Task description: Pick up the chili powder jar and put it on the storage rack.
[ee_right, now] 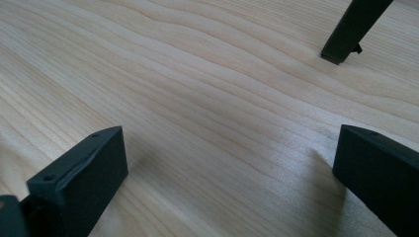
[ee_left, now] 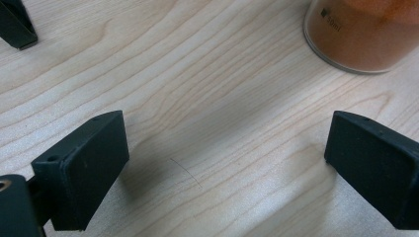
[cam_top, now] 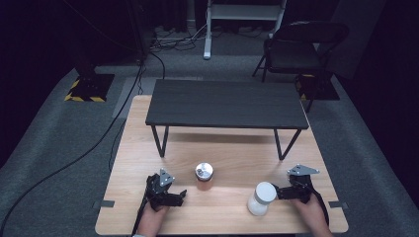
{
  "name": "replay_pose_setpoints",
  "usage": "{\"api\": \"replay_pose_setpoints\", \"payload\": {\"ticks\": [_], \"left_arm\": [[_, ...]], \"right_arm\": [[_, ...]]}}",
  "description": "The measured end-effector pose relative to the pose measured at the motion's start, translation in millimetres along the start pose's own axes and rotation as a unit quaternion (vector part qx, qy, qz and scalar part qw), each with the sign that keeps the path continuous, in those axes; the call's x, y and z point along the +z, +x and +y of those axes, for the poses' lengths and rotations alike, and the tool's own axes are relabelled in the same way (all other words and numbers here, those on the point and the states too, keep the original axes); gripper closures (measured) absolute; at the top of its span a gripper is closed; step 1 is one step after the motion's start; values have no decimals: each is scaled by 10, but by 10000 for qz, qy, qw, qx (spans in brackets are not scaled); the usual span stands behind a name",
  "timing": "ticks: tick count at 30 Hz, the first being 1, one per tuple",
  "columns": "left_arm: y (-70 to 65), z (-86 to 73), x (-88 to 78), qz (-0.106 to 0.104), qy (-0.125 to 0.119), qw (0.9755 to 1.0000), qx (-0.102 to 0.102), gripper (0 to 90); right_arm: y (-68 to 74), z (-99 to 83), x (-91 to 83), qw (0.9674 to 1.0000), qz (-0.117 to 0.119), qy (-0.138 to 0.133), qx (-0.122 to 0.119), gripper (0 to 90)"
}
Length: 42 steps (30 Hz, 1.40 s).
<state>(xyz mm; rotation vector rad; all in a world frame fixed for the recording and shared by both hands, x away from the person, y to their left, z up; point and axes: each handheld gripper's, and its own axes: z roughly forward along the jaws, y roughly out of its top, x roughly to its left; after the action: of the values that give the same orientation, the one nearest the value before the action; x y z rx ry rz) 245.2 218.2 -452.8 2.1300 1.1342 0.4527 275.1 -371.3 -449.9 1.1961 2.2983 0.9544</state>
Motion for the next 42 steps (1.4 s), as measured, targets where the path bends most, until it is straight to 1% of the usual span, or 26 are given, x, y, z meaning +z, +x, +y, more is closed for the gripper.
{"api": "replay_pose_setpoints", "payload": {"ticks": [26,29,30,31,34,36,37,40,42], "left_arm": [[5,-4,-8,5,6,10000,-7,32],[0,-25,-20,58,-44,10000,-69,49],[5,-36,-41,60,-112,9999,-55,47],[5,-36,-41,60,-112,9999,-55,47],[4,-94,-102,26,-440,9990,-101,41],[-15,-143,-148,9,-721,9974,-92,34],[-17,-163,-174,-4,-845,9964,-40,33],[-55,-228,-239,6,-1200,9928,4,32],[-77,-287,-279,4,-1485,9889,12,32]], "right_arm": [[10,11,10,10000,-38,5,37,0],[17,6,6,10000,-52,1,48,0],[17,5,5,10000,-53,1,48,0],[17,5,5,10000,-53,1,48,0],[17,4,4,10000,-53,0,49,0],[19,4,3,10000,-54,2,55,0],[19,4,3,10000,-54,2,54,0],[19,4,3,10000,-54,2,55,0],[19,4,3,10000,-54,3,55,0]]}}
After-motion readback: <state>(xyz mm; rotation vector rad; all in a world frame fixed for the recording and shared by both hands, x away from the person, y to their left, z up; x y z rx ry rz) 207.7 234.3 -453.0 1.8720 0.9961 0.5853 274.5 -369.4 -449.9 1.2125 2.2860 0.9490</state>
